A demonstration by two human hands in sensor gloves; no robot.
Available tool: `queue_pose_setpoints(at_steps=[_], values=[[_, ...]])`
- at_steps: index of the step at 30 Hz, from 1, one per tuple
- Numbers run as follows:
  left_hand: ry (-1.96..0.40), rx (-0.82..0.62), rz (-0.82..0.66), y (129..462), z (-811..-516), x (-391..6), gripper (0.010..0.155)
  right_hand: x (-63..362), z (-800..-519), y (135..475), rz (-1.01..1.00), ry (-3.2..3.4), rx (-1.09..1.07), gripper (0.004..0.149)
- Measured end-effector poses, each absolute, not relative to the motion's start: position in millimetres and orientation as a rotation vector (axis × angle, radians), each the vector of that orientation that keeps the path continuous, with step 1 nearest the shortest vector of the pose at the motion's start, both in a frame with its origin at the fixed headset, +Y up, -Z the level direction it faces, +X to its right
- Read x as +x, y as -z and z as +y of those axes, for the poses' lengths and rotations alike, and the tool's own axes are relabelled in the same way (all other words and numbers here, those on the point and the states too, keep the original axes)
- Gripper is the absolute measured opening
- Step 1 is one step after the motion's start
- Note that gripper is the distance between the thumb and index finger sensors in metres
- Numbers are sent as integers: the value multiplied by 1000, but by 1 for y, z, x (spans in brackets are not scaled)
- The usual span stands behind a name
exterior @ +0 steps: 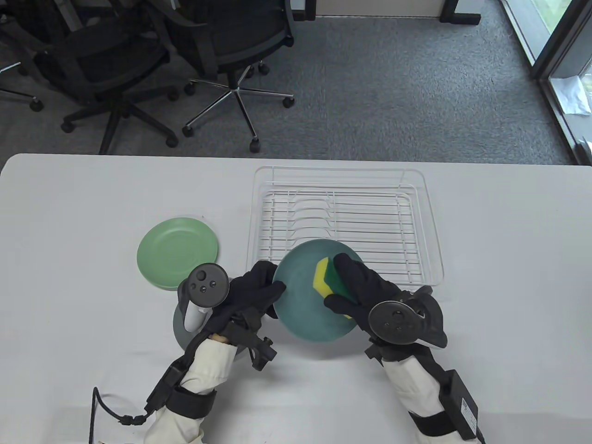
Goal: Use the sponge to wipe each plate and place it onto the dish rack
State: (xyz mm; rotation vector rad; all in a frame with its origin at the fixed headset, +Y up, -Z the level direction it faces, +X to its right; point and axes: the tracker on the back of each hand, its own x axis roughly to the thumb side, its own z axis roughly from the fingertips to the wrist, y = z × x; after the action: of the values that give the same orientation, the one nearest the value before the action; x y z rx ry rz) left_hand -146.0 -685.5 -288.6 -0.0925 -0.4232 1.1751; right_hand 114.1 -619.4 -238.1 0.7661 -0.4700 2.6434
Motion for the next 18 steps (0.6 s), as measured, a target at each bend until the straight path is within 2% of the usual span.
queue_pose_setpoints(at_steps=[4,12,15,18], values=[[-1258,-91,-407,292,-691,-148,47,93,-621,240,-497,-2795,776,74],[-1389,-64,-391,291,-695,-149,51,69,-645,238,-569,-3090,838,73],[-1407,-4,-370,290,-695,-152,52,61,-643,235,-407,-3025,910,74],[-1452,5,-384,288,-693,-151,54,58,-640,233,-348,-2958,926,67]])
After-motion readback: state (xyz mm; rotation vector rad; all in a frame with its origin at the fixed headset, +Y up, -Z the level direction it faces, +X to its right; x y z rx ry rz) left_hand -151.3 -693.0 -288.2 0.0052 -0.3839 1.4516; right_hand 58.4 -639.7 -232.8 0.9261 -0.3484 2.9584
